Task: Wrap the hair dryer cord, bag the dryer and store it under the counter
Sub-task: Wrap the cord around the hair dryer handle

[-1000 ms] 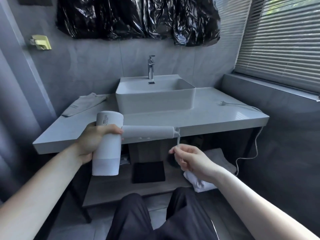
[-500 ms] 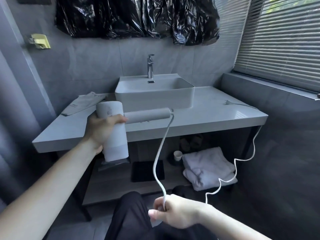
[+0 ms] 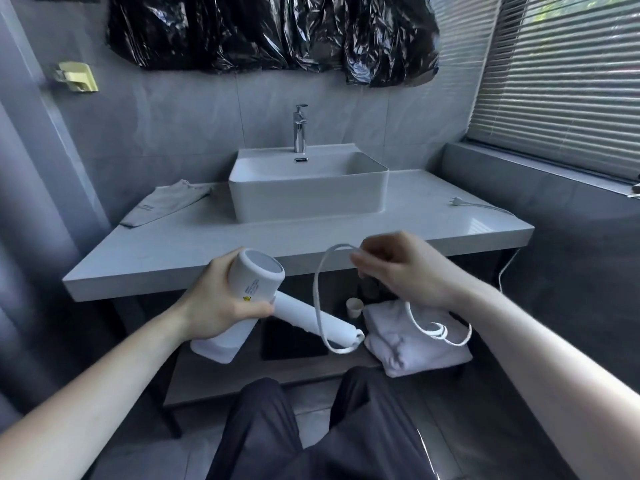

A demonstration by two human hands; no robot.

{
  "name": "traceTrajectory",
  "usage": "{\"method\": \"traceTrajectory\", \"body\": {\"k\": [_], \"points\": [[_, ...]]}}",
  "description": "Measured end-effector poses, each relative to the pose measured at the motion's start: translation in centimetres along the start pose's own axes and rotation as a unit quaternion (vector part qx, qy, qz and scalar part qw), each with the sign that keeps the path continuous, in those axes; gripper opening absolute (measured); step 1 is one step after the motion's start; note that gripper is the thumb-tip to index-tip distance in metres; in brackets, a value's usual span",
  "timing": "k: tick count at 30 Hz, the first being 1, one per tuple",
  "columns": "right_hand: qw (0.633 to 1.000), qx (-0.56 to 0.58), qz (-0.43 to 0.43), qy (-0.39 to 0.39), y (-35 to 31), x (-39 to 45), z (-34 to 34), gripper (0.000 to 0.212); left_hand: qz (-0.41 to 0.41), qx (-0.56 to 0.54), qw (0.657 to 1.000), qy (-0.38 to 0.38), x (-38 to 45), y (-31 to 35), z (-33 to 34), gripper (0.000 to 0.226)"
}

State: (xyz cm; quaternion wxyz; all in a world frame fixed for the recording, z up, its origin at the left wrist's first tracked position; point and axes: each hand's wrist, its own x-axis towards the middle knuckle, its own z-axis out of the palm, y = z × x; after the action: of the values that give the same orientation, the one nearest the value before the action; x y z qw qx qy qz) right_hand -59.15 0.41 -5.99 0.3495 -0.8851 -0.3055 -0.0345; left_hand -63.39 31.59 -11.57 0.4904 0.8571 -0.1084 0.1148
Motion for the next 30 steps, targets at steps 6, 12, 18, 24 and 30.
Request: {"method": "traceTrajectory", "body": {"k": [6, 12, 18, 24, 30], "points": [[0.992, 0.067, 0.072, 0.076, 5.1, 2.6, -1.5, 0.043, -0.010, -0.117, 0.993, -0.019, -0.7, 0.9, -0.2, 0.050], [0.971, 0.143, 0.155, 0.113, 9.5, 3.2, 0.5, 0.045, -0.031, -0.202, 0.978, -0.039, -1.0, 1.6, -0.7, 0.045], [0.961, 0.236, 0.129, 0.065, 8.6, 2.9, 4.0, 0.042, -0.083, -0.336, 0.938, -0.026, -0.7, 2.7, 0.5, 0.040], [0.967, 0.205, 0.146, -0.026, 7.7, 2.7, 8.8, 0.051, -0.100, -0.354, 0.926, 0.084, 1.2, 4.0, 0.3, 0.047], [0.983, 0.140, 0.107, -0.058, 5.7, -2.3, 9.9, 0.055, -0.109, -0.284, 0.920, 0.248, 2.9, 3.0, -1.3, 0.035]]}}
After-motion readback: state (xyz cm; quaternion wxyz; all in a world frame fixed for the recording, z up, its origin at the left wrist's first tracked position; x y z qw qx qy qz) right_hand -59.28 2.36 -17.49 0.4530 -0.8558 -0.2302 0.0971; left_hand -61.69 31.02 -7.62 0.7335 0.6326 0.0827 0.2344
